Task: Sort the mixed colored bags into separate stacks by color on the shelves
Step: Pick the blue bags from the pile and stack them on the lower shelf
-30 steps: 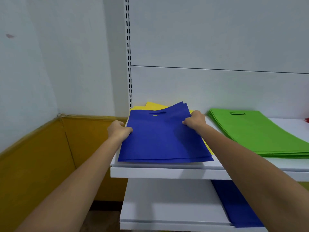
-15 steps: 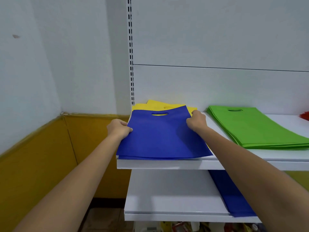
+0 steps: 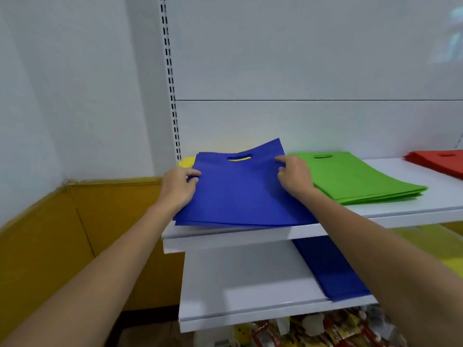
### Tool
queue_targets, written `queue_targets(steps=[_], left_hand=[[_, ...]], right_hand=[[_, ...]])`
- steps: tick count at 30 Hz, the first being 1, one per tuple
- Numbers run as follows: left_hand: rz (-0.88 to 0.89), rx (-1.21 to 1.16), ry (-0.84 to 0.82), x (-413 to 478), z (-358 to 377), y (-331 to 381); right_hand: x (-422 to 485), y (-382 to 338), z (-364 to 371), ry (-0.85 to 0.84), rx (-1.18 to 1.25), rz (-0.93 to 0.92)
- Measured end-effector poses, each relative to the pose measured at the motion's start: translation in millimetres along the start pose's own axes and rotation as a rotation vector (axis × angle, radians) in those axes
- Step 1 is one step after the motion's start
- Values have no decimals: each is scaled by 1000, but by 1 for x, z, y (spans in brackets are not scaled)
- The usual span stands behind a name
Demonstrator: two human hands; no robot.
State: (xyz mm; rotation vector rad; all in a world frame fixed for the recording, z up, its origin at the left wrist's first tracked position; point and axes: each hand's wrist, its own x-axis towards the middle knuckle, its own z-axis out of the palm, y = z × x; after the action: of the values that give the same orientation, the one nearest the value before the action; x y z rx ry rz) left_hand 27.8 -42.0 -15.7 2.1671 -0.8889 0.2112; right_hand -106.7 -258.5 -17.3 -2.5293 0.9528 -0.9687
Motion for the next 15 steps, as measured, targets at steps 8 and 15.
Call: queue_targets(steps=[8,15], left_hand=[[348,5,-163,-3,91,87],[539,-144,-367,-49,177,213]], right_hand=[[-42,101,-105,195,-326,161],[-127,204,-209,280,-454,403]])
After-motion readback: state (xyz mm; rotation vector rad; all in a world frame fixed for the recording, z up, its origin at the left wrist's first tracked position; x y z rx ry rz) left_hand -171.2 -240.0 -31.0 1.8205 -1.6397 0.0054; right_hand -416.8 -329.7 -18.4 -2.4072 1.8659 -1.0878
